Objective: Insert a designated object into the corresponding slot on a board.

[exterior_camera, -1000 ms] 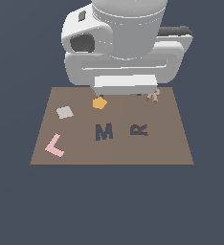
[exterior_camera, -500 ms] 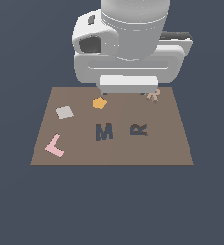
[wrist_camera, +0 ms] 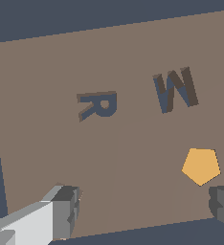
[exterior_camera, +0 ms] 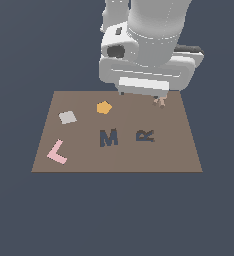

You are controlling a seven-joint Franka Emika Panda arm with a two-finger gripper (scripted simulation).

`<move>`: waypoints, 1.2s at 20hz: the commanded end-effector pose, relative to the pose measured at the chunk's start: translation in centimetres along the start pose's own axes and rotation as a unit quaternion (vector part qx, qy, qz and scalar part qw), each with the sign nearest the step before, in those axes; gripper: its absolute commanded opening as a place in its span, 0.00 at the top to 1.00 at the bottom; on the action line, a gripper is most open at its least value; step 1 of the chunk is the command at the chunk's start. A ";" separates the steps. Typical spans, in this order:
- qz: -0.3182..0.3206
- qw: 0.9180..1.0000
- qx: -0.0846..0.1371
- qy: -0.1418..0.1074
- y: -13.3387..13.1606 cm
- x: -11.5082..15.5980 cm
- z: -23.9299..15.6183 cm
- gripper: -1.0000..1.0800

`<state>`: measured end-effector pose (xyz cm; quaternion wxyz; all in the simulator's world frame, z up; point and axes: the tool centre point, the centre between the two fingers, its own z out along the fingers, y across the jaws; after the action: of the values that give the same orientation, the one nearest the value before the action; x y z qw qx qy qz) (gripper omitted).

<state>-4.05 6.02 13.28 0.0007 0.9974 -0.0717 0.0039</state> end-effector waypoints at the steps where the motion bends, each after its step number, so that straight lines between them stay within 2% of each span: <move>1: 0.023 1.000 0.000 -0.001 -1.0 -1.3 1.1 0.04; 12: 0.120 0.993 0.000 -0.003 -6.0 -5.7 5.8 0.04; 24: 0.167 0.986 0.000 -0.004 -8.8 -7.4 8.1 0.04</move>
<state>-10.00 15.61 5.25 0.0003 0.9725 -0.2329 -0.0001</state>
